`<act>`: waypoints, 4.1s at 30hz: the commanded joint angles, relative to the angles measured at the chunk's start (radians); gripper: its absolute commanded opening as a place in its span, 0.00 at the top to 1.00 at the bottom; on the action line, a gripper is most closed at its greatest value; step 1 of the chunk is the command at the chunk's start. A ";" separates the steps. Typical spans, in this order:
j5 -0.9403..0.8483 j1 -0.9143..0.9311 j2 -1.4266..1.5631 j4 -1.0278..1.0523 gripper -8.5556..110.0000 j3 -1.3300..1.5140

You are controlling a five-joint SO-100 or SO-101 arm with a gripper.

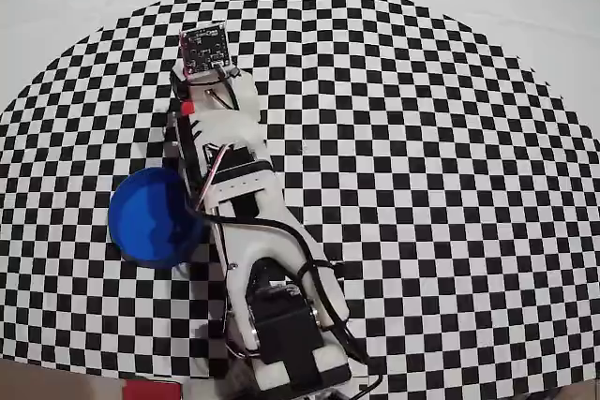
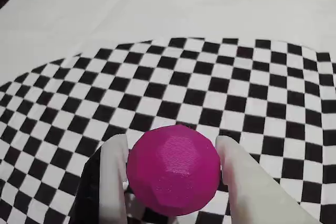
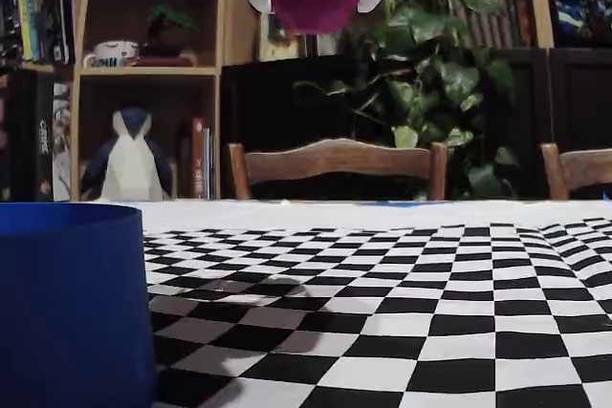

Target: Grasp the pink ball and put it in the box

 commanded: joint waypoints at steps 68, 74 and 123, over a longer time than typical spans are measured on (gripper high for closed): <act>0.006 -0.445 0.483 0.135 0.93 0.322; 0.006 -0.443 0.522 0.135 0.93 0.368; -0.006 -0.440 0.719 0.212 0.93 0.581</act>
